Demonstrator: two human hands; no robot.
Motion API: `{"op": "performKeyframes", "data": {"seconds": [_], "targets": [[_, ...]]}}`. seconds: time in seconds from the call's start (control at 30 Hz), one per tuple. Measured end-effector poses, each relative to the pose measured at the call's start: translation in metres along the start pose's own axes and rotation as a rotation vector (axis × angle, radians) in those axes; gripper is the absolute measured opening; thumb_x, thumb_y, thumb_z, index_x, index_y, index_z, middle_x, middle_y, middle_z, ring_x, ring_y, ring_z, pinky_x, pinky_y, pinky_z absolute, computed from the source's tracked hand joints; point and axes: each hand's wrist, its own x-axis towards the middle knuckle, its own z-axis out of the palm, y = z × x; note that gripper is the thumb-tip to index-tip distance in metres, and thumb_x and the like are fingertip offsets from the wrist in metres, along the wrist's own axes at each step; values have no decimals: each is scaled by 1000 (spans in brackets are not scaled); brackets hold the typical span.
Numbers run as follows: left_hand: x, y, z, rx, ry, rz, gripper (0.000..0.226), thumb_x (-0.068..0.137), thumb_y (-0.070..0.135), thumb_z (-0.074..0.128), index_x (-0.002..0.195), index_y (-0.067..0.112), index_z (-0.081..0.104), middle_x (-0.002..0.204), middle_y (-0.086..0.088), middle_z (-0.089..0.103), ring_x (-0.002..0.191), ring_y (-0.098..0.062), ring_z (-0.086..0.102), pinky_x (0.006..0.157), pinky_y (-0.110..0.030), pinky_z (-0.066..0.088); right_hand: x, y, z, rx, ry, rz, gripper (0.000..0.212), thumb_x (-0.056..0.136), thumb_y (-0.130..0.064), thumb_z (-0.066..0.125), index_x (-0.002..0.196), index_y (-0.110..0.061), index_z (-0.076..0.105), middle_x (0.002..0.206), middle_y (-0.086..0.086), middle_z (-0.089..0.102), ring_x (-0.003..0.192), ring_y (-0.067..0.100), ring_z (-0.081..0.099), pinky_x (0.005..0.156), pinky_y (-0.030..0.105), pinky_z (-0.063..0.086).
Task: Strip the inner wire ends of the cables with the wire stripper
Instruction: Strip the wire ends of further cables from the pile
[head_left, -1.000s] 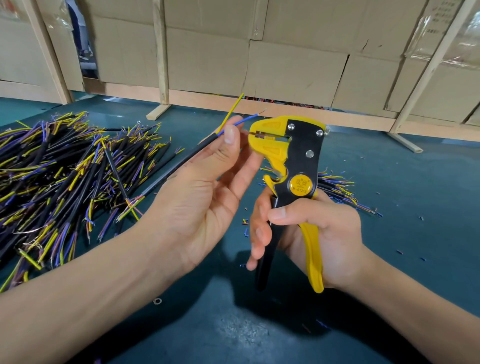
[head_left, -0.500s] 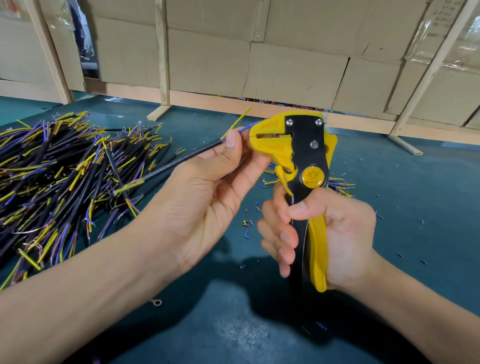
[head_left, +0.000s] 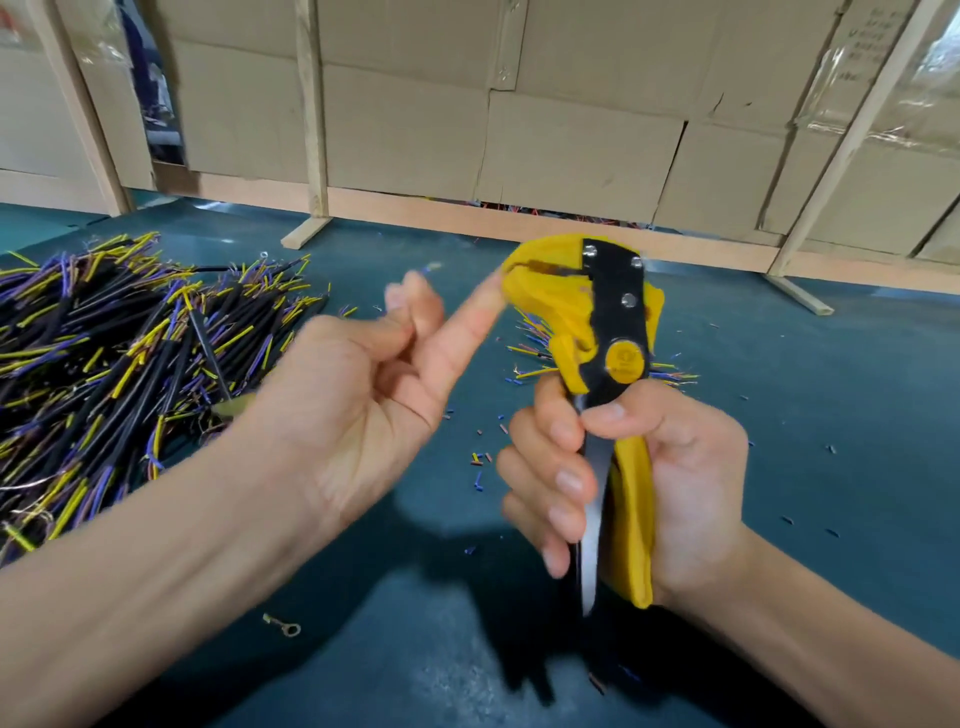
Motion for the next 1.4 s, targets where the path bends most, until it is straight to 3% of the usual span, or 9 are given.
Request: {"op": "performKeyframes", "data": {"seconds": [0.1,0.23,0.37,0.53,0.67,0.83,1.03,1.2,1.4], "targets": [[5,21,6,258,-80,102,15,99,-4,43,105,0,56,80,-14,73,80,-32,76,62,-39,62,-1,-14,-5,-27,142,-89,12,70,-20,50,69,-8,50,56,5,45,46,20,47,45,31,47],[16,28,-6,913,-21,-70,25,103,19,48,85,9,63,84,-9,71,85,-31,76,58,-37,61,-1,-29,-15,-86,319,-225,17,77,-22,42,69,-12,53,59,3,45,50,21,46,49,32,47],[41,9,-6,1446,33,-141,21,100,7,49,82,2,58,83,-17,67,71,-32,73,50,-31,56,-3,-44,-24,-128,438,-312,19,78,-23,42,68,-12,54,61,4,47,53,23,47,51,33,49],[80,-28,16,2482,-178,140,25,98,27,40,77,16,49,71,-2,51,63,-24,50,51,-26,35,-5,-52,-33,-143,509,-329,13,76,-23,46,72,-11,50,61,6,47,54,24,48,52,33,49],[96,-57,16,2920,-324,322,20,100,34,41,107,16,44,111,-13,59,89,-34,53,68,-35,34,-6,-53,-37,-158,488,-312,13,74,-24,49,73,-11,51,61,6,48,54,24,50,53,33,50],[94,-13,4,2995,-123,282,56,96,55,45,141,24,32,135,-11,42,125,-37,44,78,-45,41,-5,-53,-42,-184,508,-251,8,76,-18,51,73,-11,53,62,7,51,54,26,53,54,37,53],[77,93,-16,3279,270,-213,30,91,41,56,103,15,64,109,-8,68,99,-29,64,81,-32,54,6,-39,-41,-249,615,-73,16,74,-14,58,85,-3,58,68,12,60,61,31,63,63,45,61],[71,104,-25,3106,284,-30,17,85,22,57,73,15,48,108,-17,67,95,-35,63,76,-32,52,7,-28,-45,-213,676,24,12,94,-10,52,93,-1,60,75,15,64,66,32,65,66,47,59],[73,70,-32,3299,406,-54,33,87,20,59,120,19,63,125,-9,62,117,-34,56,80,-36,41,3,-32,-46,-139,728,112,25,94,-11,55,108,7,64,117,30,69,87,42,75,66,47,62]]}}
